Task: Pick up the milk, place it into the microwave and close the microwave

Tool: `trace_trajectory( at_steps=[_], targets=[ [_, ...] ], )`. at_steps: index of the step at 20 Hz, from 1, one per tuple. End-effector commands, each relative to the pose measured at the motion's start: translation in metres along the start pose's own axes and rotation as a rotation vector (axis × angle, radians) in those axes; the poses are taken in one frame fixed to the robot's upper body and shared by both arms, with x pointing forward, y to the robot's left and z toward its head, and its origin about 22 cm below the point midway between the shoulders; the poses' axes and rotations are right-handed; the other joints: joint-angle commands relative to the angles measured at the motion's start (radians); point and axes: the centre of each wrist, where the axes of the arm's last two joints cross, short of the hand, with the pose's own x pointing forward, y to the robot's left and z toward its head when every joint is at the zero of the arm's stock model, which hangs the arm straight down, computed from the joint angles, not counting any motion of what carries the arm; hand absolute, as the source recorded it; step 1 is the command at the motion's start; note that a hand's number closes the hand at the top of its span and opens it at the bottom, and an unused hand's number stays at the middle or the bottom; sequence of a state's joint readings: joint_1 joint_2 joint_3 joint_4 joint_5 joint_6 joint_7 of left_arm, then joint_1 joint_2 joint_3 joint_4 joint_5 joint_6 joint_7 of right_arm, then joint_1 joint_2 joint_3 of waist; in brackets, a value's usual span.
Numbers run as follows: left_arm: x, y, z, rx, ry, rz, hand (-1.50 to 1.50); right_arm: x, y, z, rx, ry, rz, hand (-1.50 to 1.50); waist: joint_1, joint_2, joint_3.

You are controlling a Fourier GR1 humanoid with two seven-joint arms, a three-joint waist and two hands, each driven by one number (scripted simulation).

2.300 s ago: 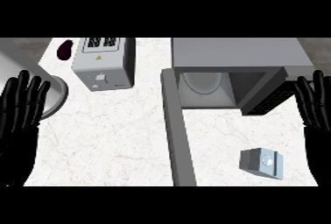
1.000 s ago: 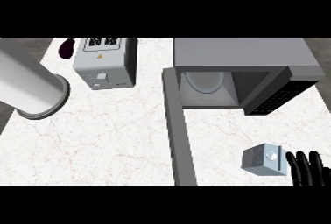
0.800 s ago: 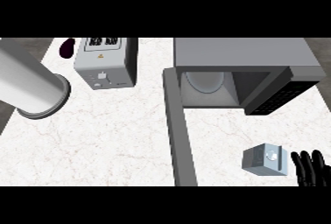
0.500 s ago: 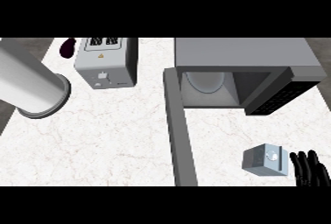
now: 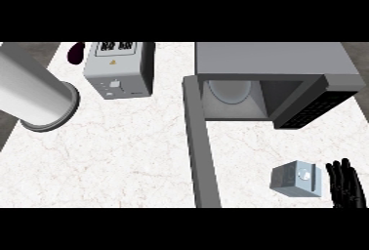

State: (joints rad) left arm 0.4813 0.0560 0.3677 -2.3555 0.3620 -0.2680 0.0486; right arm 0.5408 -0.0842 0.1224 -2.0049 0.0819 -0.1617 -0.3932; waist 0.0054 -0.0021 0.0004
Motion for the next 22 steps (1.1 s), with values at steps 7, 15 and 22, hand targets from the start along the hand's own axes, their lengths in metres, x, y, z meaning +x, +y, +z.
trace_trajectory(
  at_steps=[7, 15, 22],
  targets=[
    [0.017, -0.007, 0.011, -0.003, -0.021, 0.027, -1.5, -0.061, -0.05, 0.009, -0.058, 0.041, 0.03, -1.5, -0.001, 0.0, 0.0],
    [0.0, 0.022, 0.008, 0.004, -0.026, 0.021, -1.5, -0.11, -0.04, 0.022, -0.018, 0.06, -0.003, -1.5, -0.001, 0.001, 0.0],
    [0.013, 0.009, 0.016, -0.003, -0.026, 0.017, -1.5, -0.145, -0.037, 0.012, -0.004, 0.058, 0.043, -1.5, 0.002, 0.001, 0.0]
  ],
)
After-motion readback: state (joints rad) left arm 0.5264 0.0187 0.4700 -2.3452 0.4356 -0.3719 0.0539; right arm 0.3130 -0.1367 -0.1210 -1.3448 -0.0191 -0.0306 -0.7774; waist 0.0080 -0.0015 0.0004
